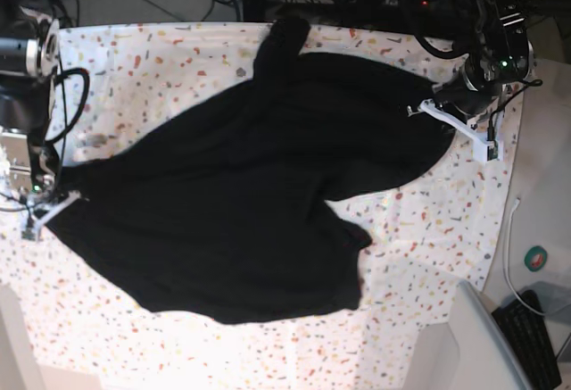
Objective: Layout the t-shirt on the table in an organized manner, then fold the t-shirt properly
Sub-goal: 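Grasp shirt edges with both grippers and pull them apart, then hold the shirt with both grippers and stretch it wide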
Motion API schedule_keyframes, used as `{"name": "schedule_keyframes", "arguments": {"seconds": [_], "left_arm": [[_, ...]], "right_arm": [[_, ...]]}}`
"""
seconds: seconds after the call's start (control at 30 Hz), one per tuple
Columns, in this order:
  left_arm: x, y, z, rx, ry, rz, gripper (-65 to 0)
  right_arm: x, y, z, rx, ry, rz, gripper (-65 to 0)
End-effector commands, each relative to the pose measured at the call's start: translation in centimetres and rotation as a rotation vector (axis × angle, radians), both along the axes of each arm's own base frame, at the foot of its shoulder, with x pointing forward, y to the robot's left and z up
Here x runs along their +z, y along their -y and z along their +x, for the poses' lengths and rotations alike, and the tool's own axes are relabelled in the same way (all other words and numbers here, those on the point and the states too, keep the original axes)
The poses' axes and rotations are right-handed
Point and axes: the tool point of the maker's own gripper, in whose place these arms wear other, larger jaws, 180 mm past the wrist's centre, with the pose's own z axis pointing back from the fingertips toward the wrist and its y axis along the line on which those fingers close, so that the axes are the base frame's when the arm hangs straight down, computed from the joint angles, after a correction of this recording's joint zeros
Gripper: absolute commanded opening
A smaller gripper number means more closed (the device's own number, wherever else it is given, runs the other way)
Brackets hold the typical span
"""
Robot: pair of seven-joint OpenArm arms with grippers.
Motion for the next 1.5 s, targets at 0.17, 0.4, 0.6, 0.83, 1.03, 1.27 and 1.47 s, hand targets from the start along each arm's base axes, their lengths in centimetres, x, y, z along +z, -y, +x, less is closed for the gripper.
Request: {"name": "schedule_keyframes", "arguments": {"seconds": [0.17,0.4,0.6,0.83,1.03,1.27,1.47], "left_arm": [[-3.0,8.3,0.6,-0.232,-0.069,-0.074,-65.0],[-7.3,5.8,4.5,-0.248,-0.166,0.081,-65.0],[-5.6,1.8,13.0,-0.233,-0.071,0.225,-65.0],[-0.7,2.9,23.3,-0.207,0.075,0.190,-65.0],[3.7,4.1,25.5,-0.191,0.169,0.143,-65.0],[3.0,3.9,13.5,-0.233,0.146,0.065,-65.0],[-1.8,2.1,5.5,-0.114,0.083,0.013,-65.0]], "right_arm": [[1.0,0.0,-3.8,0.000,0.021,-0.010,-65.0],[2.4,0.3,-7.7,-0.004,0.005,-0.033,-65.0],[2.3,-6.4,-11.2,0.100,0.017,0.025,-65.0],[3.8,-17.1,-11.7,0.224,0.044,0.176,-65.0],[9.2,-17.6,-10.2,0.239,0.131,0.174,-65.0],[9.6,-13.3,-8.2,0.180,0.149,0.109,-65.0],[8.1,-11.9,-4.5,0.204,0.119,0.127,-65.0]]}}
